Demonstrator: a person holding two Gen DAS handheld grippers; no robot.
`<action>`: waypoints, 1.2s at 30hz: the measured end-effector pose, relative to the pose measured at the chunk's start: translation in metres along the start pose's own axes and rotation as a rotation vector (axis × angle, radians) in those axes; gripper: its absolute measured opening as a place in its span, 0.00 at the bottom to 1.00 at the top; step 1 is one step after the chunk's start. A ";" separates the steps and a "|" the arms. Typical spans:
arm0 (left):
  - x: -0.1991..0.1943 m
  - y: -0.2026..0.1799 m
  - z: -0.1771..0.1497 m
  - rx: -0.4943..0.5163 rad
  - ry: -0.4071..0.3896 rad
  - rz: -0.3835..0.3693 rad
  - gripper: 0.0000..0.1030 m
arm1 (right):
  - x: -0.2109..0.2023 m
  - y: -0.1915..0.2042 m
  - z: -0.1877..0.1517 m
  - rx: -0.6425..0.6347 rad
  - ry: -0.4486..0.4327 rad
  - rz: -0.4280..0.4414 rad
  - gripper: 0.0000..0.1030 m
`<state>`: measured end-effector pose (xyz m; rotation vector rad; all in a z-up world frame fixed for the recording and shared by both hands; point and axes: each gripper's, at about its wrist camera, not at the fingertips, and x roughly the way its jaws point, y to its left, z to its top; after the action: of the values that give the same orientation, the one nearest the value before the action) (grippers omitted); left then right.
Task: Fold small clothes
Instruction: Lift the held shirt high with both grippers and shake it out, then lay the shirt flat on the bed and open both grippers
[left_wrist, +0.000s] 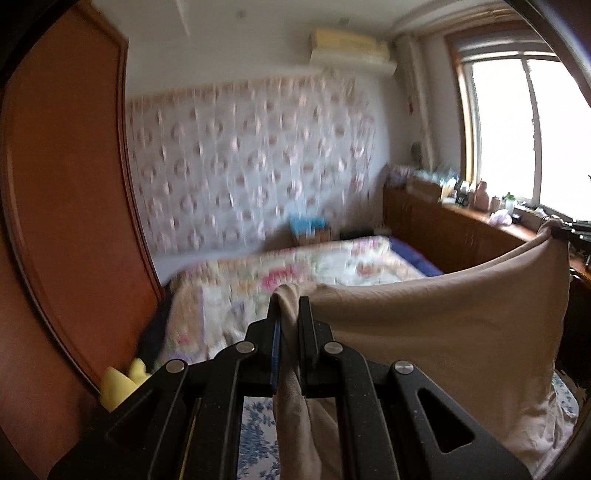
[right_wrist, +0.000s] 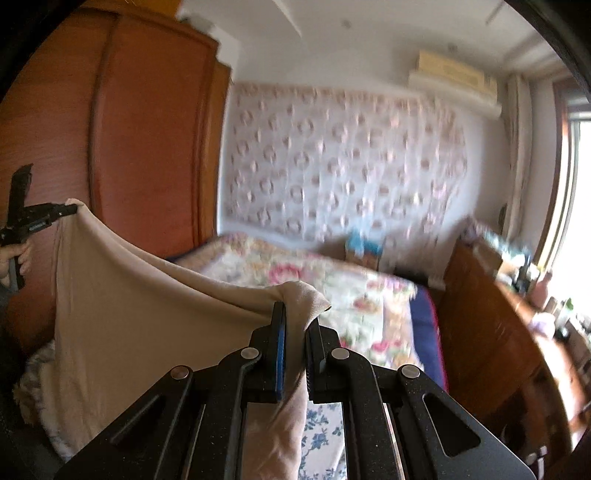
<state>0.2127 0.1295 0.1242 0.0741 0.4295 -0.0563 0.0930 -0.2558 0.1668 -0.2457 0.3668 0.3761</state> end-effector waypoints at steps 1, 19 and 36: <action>0.019 -0.001 -0.005 -0.002 0.023 -0.001 0.08 | 0.020 -0.002 -0.003 0.002 0.026 -0.005 0.08; 0.192 0.004 -0.047 -0.001 0.295 -0.039 0.08 | 0.239 -0.040 0.017 0.100 0.353 0.000 0.08; 0.164 0.005 -0.087 -0.027 0.358 -0.079 0.64 | 0.207 -0.025 -0.010 0.220 0.373 0.011 0.46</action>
<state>0.3257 0.1357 -0.0227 0.0406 0.7913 -0.1155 0.2795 -0.2173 0.0805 -0.0971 0.7715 0.2964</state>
